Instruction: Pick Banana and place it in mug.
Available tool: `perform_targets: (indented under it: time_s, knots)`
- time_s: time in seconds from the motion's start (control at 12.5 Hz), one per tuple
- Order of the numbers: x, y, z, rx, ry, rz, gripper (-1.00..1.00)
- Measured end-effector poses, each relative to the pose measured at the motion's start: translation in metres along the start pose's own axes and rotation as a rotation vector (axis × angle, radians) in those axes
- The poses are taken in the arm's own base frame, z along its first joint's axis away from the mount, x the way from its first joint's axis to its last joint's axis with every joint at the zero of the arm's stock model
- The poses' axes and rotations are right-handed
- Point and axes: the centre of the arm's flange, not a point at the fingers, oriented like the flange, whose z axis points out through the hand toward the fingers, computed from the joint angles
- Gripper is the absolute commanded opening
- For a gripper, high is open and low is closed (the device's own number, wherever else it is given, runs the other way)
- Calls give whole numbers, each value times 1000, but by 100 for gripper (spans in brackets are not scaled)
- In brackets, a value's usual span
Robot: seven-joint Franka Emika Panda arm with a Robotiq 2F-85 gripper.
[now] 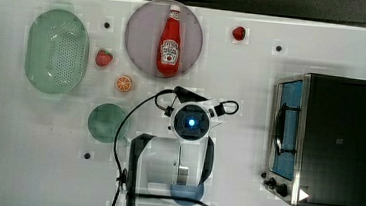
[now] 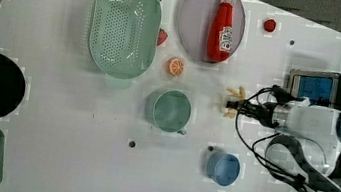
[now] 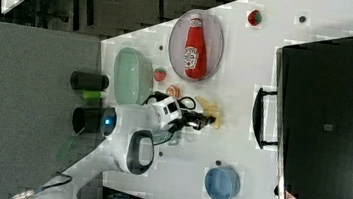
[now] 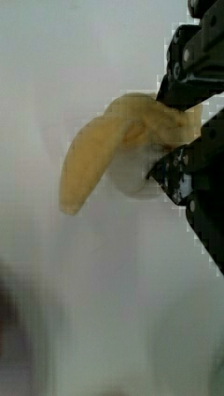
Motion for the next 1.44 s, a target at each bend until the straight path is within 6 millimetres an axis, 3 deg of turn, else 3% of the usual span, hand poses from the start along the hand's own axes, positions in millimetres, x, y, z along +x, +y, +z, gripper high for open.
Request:
perform_targets:
  time_s: [0.16, 0.24, 0.4, 0.56, 0.72, 0.8, 0.88, 0.96, 1.04, 1.2, 1.28, 1.36, 1.44]
  knots:
    - [7, 8, -36, -40, -101, 16, -37]
    - [10, 12, -64, -37, -144, 46, -37]
    - [16, 11, -157, -52, -155, 32, -37]
    - [18, -11, -264, 0, -12, 6, -37]
    - [-18, -47, -354, 90, 112, 17, -37]
    - [-42, -69, -374, 118, 124, 12, -37]
    - [-60, -97, -381, 160, 110, 44, -37]
    - [-74, -131, -370, 143, 86, 61, -37]
    - [-82, -168, -341, 108, 65, 61, -37]
    - [-100, -229, -263, 63, -46, 76, -37]
    - [-110, -245, -220, 23, -113, 103, -37]
    - [-129, -247, -164, -46, -191, 143, -37]
    - [-145, -228, -109, -132, -253, 183, -37]
